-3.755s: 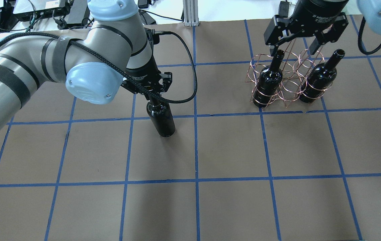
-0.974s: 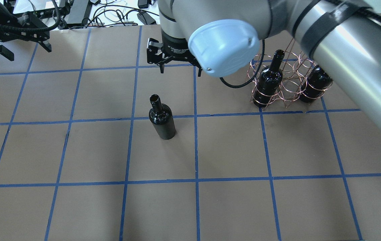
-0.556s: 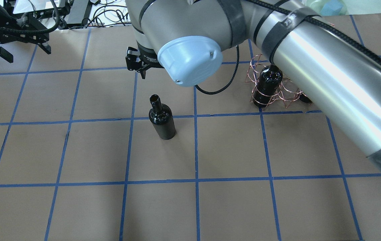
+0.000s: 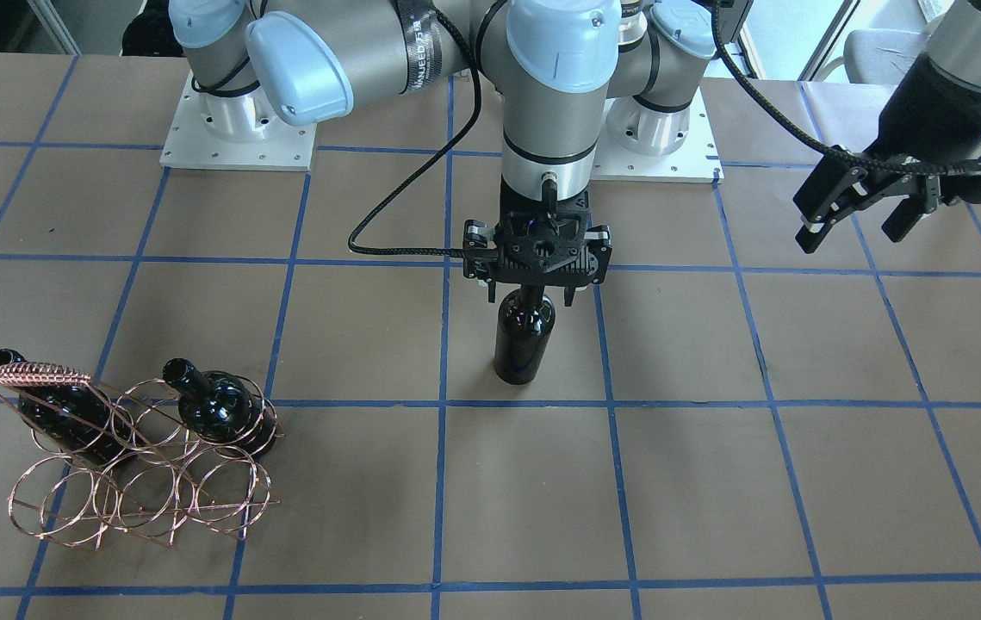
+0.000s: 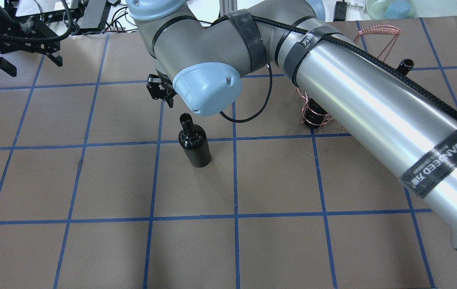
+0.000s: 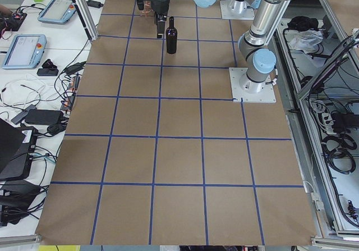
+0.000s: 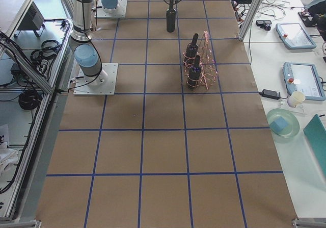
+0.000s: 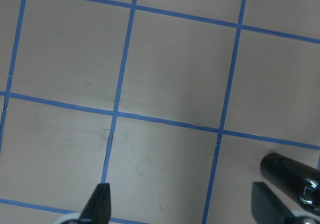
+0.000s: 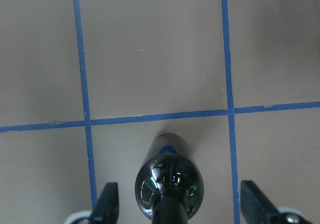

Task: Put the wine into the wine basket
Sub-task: 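Lower the right gripper over the bottle and grasp its neck, then lift the bottle with the right gripper and carry it to the copper rack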

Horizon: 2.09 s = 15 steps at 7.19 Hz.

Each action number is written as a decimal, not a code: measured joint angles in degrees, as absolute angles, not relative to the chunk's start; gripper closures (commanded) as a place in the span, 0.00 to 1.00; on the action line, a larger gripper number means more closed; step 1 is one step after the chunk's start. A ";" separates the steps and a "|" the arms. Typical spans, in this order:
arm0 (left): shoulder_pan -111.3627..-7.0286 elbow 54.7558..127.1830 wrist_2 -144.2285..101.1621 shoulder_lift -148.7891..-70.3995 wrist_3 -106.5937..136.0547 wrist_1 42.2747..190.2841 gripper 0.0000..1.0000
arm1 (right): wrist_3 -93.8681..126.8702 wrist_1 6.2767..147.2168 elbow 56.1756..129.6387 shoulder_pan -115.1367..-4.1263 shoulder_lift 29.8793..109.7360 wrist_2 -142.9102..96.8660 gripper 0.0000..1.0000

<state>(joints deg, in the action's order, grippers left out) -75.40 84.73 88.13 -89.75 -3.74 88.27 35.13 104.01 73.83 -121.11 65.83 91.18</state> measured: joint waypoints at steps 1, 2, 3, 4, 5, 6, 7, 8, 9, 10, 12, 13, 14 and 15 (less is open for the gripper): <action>-75.41 84.73 88.10 -89.74 -3.87 88.41 0.00 | 35.19 103.92 74.17 -121.41 65.50 91.12 0.30; -75.41 84.73 88.03 -89.74 -3.92 88.47 0.00 | 35.29 103.83 74.65 -121.65 65.40 90.98 0.46; -75.44 84.73 87.93 -89.74 -3.95 88.52 0.00 | 35.46 103.76 74.99 -121.83 65.39 90.84 0.51; -75.47 84.76 87.85 -89.74 -3.95 88.56 0.00 | 35.60 103.65 75.17 -121.98 65.35 90.66 0.53; -75.48 84.79 87.82 -89.75 -3.95 88.56 0.00 | 35.65 103.51 75.27 -122.16 65.33 90.52 0.60; -75.49 84.80 87.81 -89.79 -3.95 88.53 0.00 | 35.67 103.42 75.29 -122.33 65.33 90.45 0.67; -75.50 84.81 87.78 -89.84 -3.95 88.52 0.00 | 35.68 103.38 75.32 -122.39 65.36 90.37 0.73; -75.42 84.80 87.80 -89.86 -3.96 88.51 0.00 | 35.68 103.37 75.32 -122.41 65.36 90.16 0.79; -75.36 84.77 87.92 -89.86 -3.96 88.52 0.00 | 35.71 103.34 75.32 -122.43 65.36 89.87 0.84; -75.42 84.74 88.01 -89.85 -3.96 88.67 0.00 | 35.82 103.32 75.33 -122.43 65.41 89.71 0.85; -75.48 84.73 87.87 -89.70 -3.96 88.94 0.00 | 36.05 103.35 75.32 -122.24 65.84 89.62 0.88; -75.49 84.74 87.73 -89.69 -3.95 89.00 0.00 | 35.82 102.96 75.37 -121.75 66.50 89.78 0.89; -75.49 84.78 87.66 -89.70 -3.96 89.04 0.00 | 34.59 101.63 75.54 -120.48 67.69 90.08 0.89; -75.50 84.80 87.70 -89.72 -3.96 89.09 0.00 | 31.84 99.49 76.21 -118.02 69.83 90.18 0.89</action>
<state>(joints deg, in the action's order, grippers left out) -75.50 84.80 87.70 -89.72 -3.96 89.09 31.84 99.49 76.21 -118.02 69.83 90.18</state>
